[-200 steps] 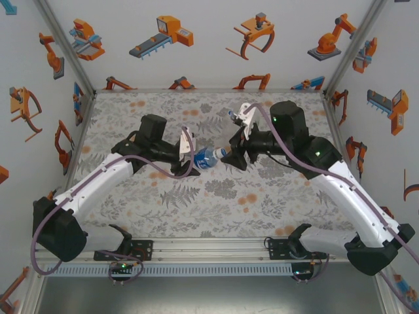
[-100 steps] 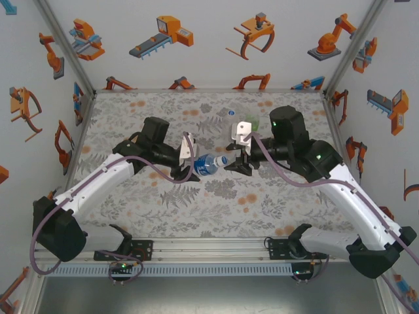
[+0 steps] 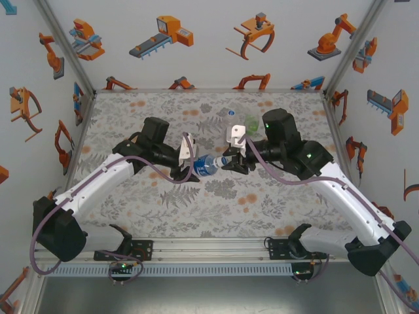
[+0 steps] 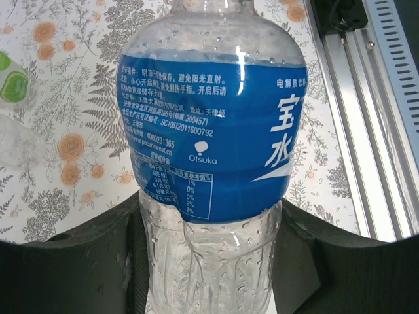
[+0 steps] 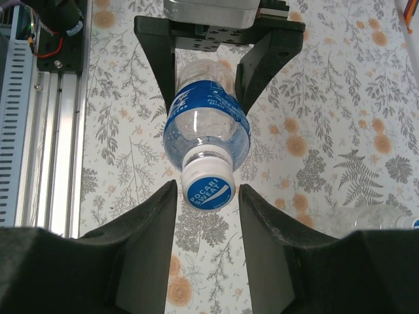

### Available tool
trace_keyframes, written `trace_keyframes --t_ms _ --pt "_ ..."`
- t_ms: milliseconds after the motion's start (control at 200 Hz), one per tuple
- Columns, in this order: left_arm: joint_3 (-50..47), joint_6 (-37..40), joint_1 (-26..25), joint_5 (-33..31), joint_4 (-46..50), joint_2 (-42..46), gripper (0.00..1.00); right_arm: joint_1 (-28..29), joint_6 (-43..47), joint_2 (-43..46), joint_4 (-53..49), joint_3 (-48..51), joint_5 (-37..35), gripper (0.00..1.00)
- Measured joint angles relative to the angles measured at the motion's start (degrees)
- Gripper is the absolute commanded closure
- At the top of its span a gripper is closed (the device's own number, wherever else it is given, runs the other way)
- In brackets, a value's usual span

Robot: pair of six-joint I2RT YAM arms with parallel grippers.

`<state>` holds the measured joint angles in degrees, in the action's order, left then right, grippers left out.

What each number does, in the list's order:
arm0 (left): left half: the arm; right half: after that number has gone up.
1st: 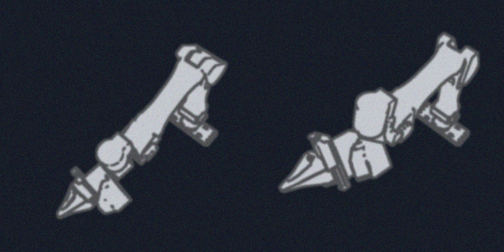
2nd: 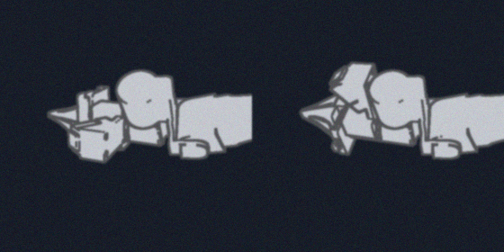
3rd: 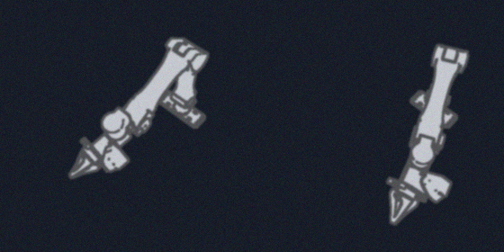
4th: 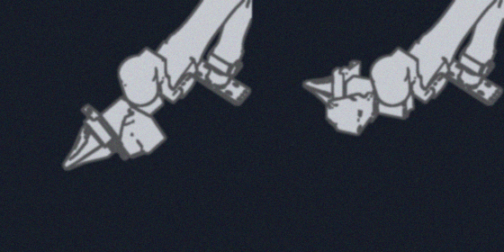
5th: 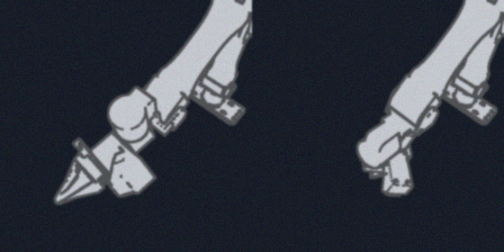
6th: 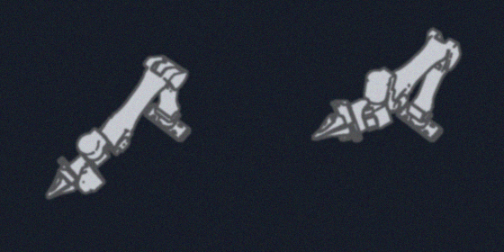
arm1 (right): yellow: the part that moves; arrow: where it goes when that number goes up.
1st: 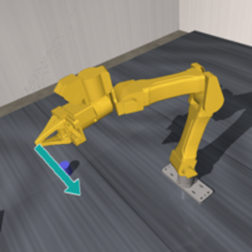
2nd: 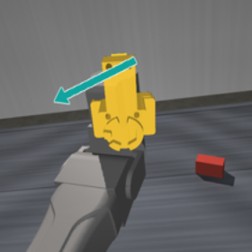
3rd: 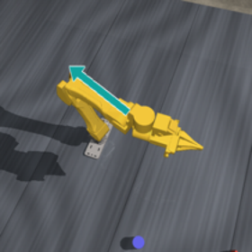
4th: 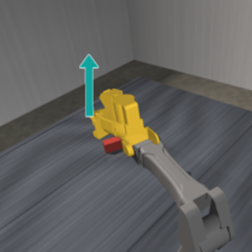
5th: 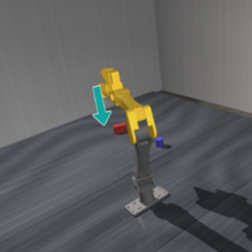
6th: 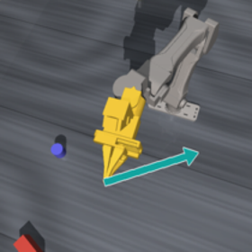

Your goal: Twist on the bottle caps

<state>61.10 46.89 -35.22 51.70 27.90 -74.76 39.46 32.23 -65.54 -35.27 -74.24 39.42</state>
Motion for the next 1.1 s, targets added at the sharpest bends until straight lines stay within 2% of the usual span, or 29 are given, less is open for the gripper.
trace_keyframes --t_ms 185,350,481,526,686,836,966,1101 --pt "0.15 0.00 0.00 0.17 0.07 -0.22 1.00 0.00 -0.02 -0.31 0.39 0.20 0.24 0.66" --pt "0.22 0.17 0.00 -0.04 0.76 -0.44 1.00 -0.02 -1.07 -0.66 0.48 0.33 0.09 0.82" --pt "0.28 0.17 0.04 -1.38 1.68 -0.72 1.00 -0.02 -6.71 -0.57 3.15 2.23 -0.98 0.94" --pt "0.28 0.11 0.13 -2.34 1.79 -0.76 1.00 -0.09 -10.99 -0.35 5.14 3.61 -2.05 1.00" --pt "0.28 -0.90 0.90 -5.70 1.29 -0.76 1.00 -0.31 -30.73 0.61 12.92 8.02 -8.70 1.00" --pt "0.17 -2.67 1.68 -7.85 -1.16 -0.76 1.00 -0.35 -57.66 0.13 16.55 9.40 -17.73 1.00" --pt "0.11 -3.61 2.05 -9.97 -1.88 -0.74 1.00 -0.96 -77.96 -0.83 17.94 10.60 -21.46 1.00" --pt "-0.15 -4.15 2.43 -11.56 -2.56 -0.74 1.00 -1.16 -89.92 -2.12 17.94 10.64 -23.67 1.00"
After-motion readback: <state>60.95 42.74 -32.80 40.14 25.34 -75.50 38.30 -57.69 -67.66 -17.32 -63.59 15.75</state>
